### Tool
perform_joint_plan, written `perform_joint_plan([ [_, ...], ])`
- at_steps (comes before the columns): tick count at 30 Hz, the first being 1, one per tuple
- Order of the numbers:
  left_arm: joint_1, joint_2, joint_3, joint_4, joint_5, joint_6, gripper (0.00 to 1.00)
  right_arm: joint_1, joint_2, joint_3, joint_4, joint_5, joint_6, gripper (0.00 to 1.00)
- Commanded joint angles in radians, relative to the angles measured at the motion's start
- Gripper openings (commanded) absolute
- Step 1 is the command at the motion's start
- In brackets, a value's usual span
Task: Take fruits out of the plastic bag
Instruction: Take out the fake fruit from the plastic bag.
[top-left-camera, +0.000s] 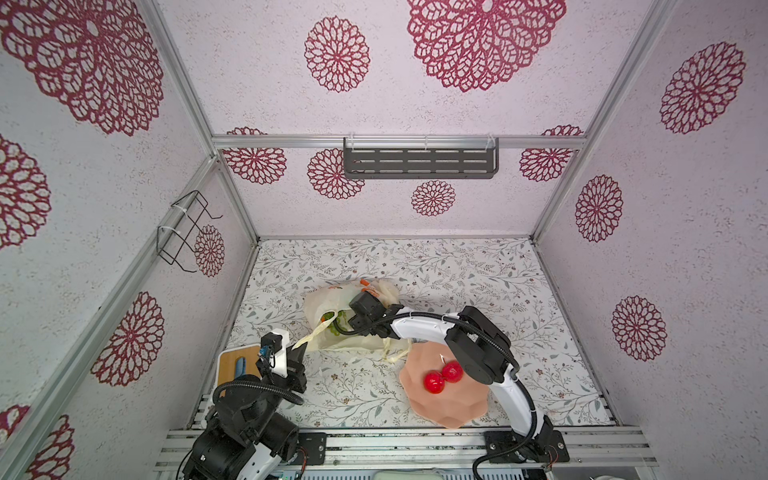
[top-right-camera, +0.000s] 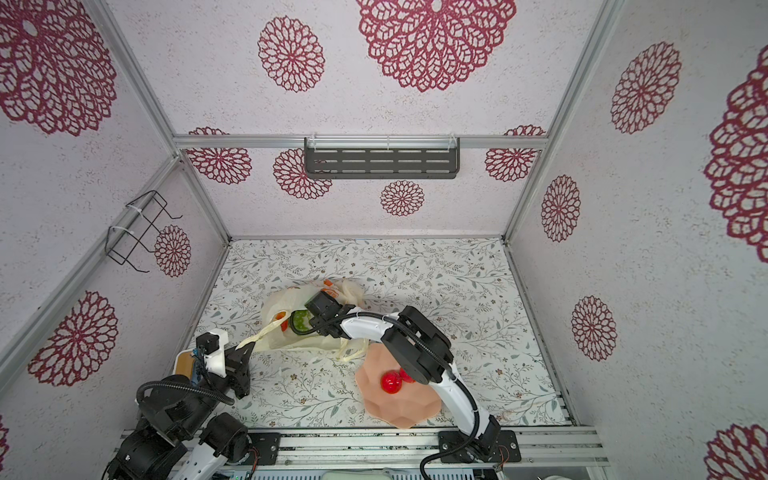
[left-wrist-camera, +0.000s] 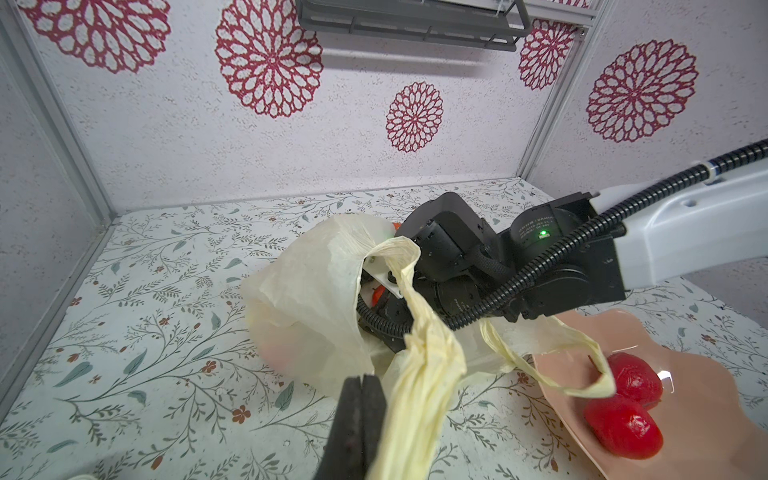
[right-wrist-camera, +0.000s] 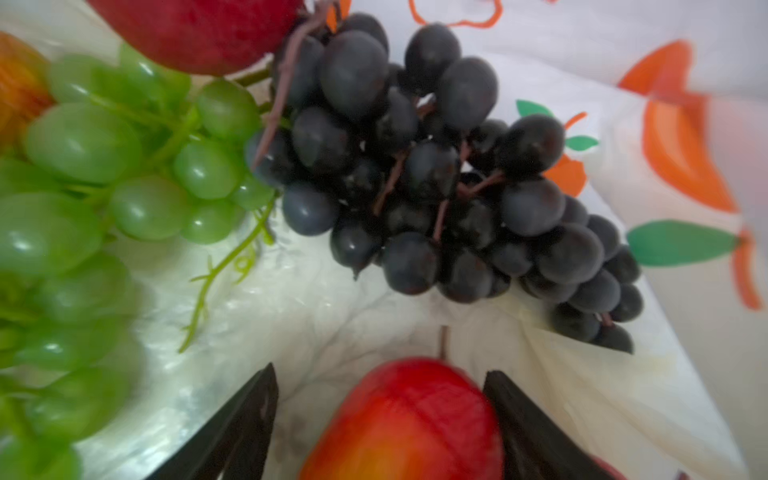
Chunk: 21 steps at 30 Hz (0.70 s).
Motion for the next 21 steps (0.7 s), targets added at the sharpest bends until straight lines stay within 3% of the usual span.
perform_joint_plan([
  [1, 0.006, 0.003, -0.005, 0.019, -0.004, 0.016, 0.00, -0.005, 0.008, 0.035, -0.010, -0.048, 0.009, 0.71],
  [7, 0.007, 0.001, -0.005, 0.019, -0.007, 0.016, 0.00, -0.004, -0.023, 0.031, 0.004, -0.083, -0.017, 0.41],
  [14, 0.008, 0.004, -0.005, 0.019, -0.014, 0.017, 0.00, 0.003, -0.111, -0.018, 0.058, -0.222, -0.046, 0.09],
  [21, 0.010, 0.016, -0.004, 0.021, -0.012, 0.016, 0.00, 0.011, -0.239, -0.149, 0.200, -0.389, -0.044, 0.02],
])
